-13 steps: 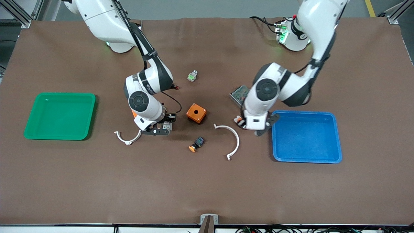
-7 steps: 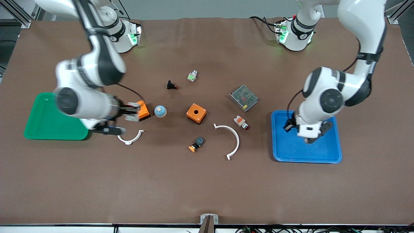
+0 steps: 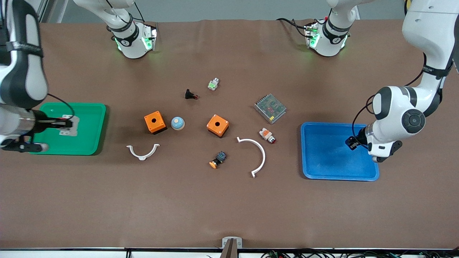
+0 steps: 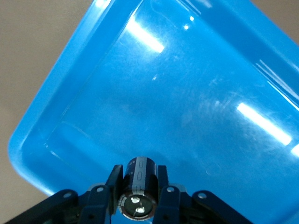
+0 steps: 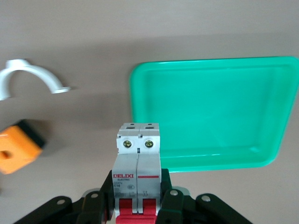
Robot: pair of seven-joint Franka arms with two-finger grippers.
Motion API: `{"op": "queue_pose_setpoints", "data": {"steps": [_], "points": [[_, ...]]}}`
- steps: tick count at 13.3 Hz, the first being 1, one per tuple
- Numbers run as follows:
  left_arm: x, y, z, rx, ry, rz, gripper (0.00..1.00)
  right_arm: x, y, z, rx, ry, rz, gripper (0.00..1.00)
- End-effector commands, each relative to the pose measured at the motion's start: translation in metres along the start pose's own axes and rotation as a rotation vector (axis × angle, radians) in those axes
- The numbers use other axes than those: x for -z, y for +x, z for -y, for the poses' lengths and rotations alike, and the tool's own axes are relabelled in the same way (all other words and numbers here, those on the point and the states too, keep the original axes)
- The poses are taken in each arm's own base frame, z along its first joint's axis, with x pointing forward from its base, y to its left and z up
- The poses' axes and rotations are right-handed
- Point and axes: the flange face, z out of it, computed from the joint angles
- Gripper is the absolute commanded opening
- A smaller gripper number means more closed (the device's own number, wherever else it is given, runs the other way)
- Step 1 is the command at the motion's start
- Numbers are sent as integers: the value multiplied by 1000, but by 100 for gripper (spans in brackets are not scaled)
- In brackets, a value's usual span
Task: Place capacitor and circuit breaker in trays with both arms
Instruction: 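Carry the breaker to the green tray while the left gripper carries the capacitor, then lower and release the breaker while the left gripper releases the capacitor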
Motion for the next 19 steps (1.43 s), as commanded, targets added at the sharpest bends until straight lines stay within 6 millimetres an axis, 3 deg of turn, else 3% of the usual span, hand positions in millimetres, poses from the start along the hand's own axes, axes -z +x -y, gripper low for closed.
{"op": "queue_pose_setpoints", "data": {"steps": [1, 2, 4, 5, 7, 9, 11, 13, 14, 16, 19], "points": [[-13, 7, 0, -2, -15, -13, 7, -24, 7, -48, 39, -22, 8, 32], [-18, 10, -1, -1, -20, -12, 9, -39, 7, -70, 48, -10, 20, 32], [-20, 13, -5, -4, -28, -17, 16, -76, 3, -90, 40, 5, 26, 32], [-20, 14, -6, -11, -29, -18, 32, -93, 0, -99, 37, 9, 20, 32], [-19, 11, -9, -24, -24, -14, 100, -121, 0, -117, 89, 21, 28, 32], [10, 9, -9, -35, -16, -31, 100, -138, 0, -126, 79, 32, 50, 32], [75, 4, -12, -106, 0, -67, 100, -157, 0, -127, 82, 38, 60, 32], [145, 12, -14, -116, 27, -74, 100, -183, -4, -125, 81, 25, 5, 33], [179, 19, -14, -114, 43, -60, 100, -189, -3, -125, 82, 19, -14, 33], [229, 17, -13, -153, 68, -46, 100, -190, -1, -126, 83, 10, -36, 33], [307, 9, -3, -345, 54, -115, 100, -193, -3, -126, 81, 8, -45, 35]]}}
